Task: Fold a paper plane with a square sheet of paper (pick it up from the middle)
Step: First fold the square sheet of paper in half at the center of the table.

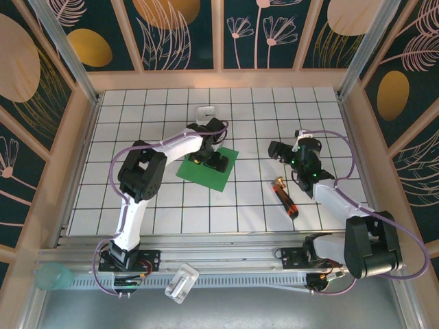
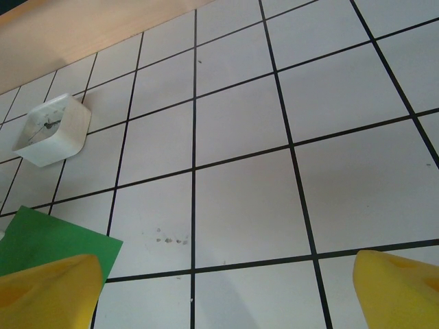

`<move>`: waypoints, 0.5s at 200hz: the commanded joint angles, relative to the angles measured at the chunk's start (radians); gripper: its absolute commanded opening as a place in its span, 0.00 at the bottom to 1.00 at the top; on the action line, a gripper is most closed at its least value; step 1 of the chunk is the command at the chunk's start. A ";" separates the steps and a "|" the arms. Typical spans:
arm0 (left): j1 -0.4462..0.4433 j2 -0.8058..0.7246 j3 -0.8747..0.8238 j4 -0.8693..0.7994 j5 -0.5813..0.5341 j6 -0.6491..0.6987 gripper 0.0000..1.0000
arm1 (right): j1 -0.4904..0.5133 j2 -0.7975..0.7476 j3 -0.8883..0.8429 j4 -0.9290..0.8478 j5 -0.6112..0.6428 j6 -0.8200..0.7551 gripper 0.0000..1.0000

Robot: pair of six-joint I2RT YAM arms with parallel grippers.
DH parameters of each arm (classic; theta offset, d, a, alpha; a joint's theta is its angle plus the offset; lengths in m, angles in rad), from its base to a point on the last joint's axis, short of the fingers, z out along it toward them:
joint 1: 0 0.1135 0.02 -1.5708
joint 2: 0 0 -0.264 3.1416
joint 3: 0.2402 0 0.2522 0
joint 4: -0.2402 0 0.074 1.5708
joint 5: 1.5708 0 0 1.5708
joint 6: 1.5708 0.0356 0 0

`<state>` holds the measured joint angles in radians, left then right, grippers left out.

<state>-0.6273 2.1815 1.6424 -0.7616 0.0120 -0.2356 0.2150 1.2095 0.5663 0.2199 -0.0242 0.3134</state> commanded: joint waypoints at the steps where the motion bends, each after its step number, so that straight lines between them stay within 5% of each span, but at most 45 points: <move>1: -0.007 0.044 0.007 -0.062 -0.022 0.010 0.96 | -0.006 0.002 -0.014 0.009 0.018 -0.012 0.95; 100: -0.020 0.027 -0.067 0.022 -0.041 -0.022 0.83 | -0.006 0.013 0.005 -0.011 0.017 -0.013 0.95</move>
<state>-0.6418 2.1826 1.6318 -0.7441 -0.0246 -0.2401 0.2150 1.2098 0.5663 0.2195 -0.0238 0.3134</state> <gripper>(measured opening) 0.835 0.946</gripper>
